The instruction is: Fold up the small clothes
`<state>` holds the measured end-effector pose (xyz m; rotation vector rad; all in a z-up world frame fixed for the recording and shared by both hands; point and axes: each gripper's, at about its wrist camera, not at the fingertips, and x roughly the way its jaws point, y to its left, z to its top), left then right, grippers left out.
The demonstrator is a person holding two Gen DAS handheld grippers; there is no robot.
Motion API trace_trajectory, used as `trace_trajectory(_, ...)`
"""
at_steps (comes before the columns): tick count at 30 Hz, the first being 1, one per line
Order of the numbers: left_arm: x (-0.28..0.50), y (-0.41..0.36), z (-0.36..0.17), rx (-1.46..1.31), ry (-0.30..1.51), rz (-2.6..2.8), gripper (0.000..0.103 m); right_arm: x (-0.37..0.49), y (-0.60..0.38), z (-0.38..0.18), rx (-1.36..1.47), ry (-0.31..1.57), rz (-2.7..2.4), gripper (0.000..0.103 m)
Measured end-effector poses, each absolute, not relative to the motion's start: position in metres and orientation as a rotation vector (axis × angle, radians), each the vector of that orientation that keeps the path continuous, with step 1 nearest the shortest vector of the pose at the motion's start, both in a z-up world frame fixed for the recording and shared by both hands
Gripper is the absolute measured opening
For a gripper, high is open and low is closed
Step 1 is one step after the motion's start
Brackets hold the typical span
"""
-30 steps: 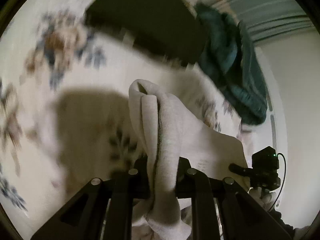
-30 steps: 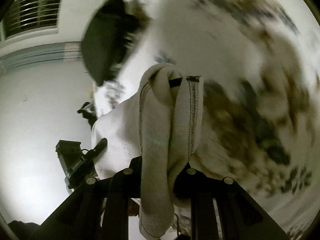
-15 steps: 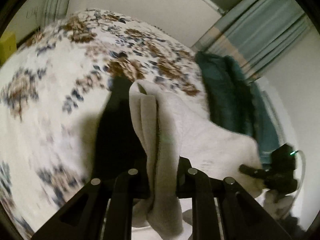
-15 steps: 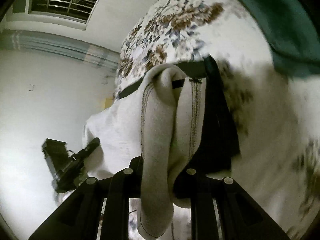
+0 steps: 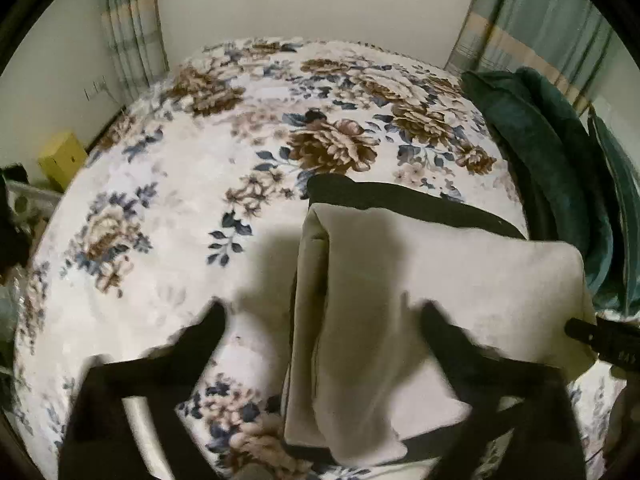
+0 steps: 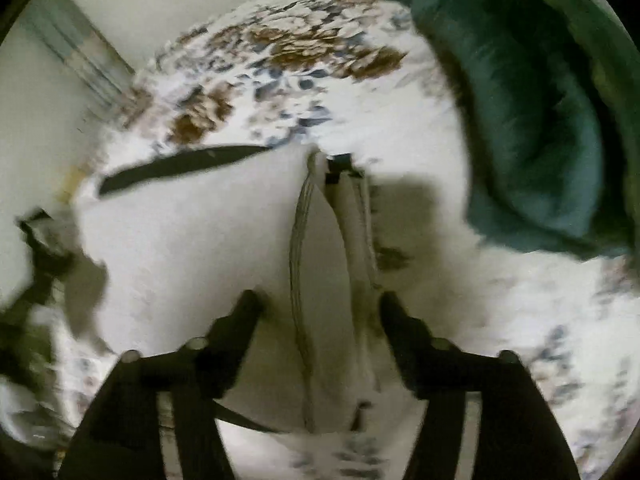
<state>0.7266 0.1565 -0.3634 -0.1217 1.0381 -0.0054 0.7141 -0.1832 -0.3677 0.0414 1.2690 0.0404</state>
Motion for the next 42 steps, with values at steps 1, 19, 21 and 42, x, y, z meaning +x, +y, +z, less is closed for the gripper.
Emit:
trace_trajectory(1, 0.718, 0.153, -0.359, -0.094, 1.024, 0.021, 0.103, 0.706, -0.181, -0.364, 0.0, 1.253, 0.012, 0.099)
trace_trajectory(19, 0.527, 0.092, -0.214, -0.03, 0.885, 0.084, 0.103, 0.509, -0.14, -0.173, -0.08, 0.987, -0.146, 0.103)
trace_trajectory(21, 0.505, 0.088, -0.194, -0.026, 0.867, 0.077, 0.103, 0.477, -0.138, -0.143, -0.085, 0.957, -0.142, 0.103)
trace_trajectory(42, 0.288, 0.069, -0.01, -0.047, 0.649, 0.076, 0.103, 0.216, -0.141, 0.106, -0.055, 0.667, -0.043, 0.103)
